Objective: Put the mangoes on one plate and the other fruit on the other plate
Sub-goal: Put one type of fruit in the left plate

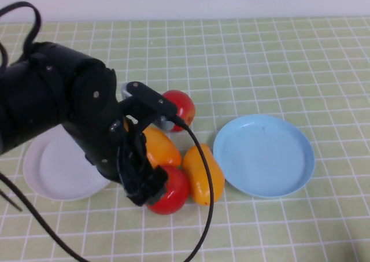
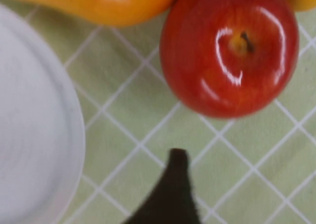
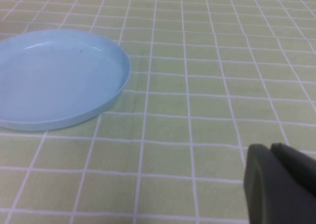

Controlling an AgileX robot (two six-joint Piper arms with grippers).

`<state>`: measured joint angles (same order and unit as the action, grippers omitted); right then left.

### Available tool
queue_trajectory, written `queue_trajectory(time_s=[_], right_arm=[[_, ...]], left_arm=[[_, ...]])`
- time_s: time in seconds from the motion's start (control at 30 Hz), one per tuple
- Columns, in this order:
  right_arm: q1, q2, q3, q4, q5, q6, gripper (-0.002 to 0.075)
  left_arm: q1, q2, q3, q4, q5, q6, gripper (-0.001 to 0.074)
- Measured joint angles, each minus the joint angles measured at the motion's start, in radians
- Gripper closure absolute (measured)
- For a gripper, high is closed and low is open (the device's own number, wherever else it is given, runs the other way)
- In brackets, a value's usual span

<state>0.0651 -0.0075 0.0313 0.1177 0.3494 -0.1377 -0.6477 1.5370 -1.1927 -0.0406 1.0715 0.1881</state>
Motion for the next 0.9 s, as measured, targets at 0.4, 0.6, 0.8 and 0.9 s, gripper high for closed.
queue_trajectory(time_s=[0.4,0.6,0.8,0.9], right_arm=[[0.000,0.000,0.000,0.000,0.000,0.000,0.0743],[0.000,0.000,0.000,0.000,0.000,0.000,0.0742],[0.000,0.000,0.000,0.000,0.000,0.000,0.0742],[0.000,0.000,0.000,0.000,0.000,0.000,0.0743]], left_arm=[[-0.041,0.082,0.000,-0.042,-0.142,0.061,0.0066],[-0.041,0.120,0.000,-0.032,-0.206,0.062,0.0066],[-0.041,0.155,-0.001,-0.014,-0.218,0.062,0.0066],[-0.041,0.171,-0.002,0.016,-0.236,0.062,0.0066]])
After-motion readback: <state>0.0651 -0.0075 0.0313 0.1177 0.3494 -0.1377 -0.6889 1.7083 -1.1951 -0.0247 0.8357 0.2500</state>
